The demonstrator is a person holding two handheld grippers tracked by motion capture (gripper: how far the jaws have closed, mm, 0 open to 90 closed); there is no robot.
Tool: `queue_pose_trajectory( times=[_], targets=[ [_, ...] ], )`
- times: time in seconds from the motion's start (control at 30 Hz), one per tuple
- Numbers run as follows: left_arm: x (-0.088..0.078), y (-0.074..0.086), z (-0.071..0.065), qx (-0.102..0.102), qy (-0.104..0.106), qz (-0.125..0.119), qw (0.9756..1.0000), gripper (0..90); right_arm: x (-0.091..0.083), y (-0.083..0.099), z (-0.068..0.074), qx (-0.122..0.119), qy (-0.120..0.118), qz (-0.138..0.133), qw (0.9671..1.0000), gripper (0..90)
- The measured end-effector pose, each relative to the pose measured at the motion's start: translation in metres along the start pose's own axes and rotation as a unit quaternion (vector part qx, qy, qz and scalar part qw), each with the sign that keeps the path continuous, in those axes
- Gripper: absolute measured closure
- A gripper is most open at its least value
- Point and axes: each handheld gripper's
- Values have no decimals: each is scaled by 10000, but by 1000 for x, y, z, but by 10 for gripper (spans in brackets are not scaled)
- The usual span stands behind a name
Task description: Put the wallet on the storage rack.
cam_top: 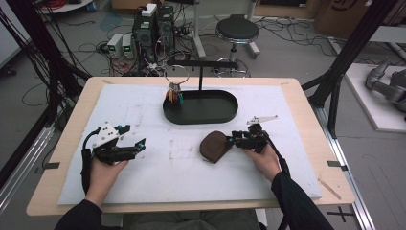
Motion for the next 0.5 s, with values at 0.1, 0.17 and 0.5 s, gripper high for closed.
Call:
queue_pose_trajectory(
  times=[0.1, 0.17, 0.5],
  targets=[
    [0, 0, 0, 9, 11, 10, 10000, 226, 0, 0, -1, 22, -177, 31, 9998, 667],
    [1, -1, -1, 18, 26, 9, 10000, 226, 0, 0, 1, -28, -210, 56, 9998, 703],
    [6, -3, -4, 71, 129, 35, 9999, 227, -3, -2, 9, -271, -275, 250, 9989, 810]
  ],
)
Point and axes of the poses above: each handheld gripper's, and its own axes: x roughly forward along the jaws, y roughly out of its underside, z roughly to its left, and after that the axes turned 11 degrees about z, right-handed
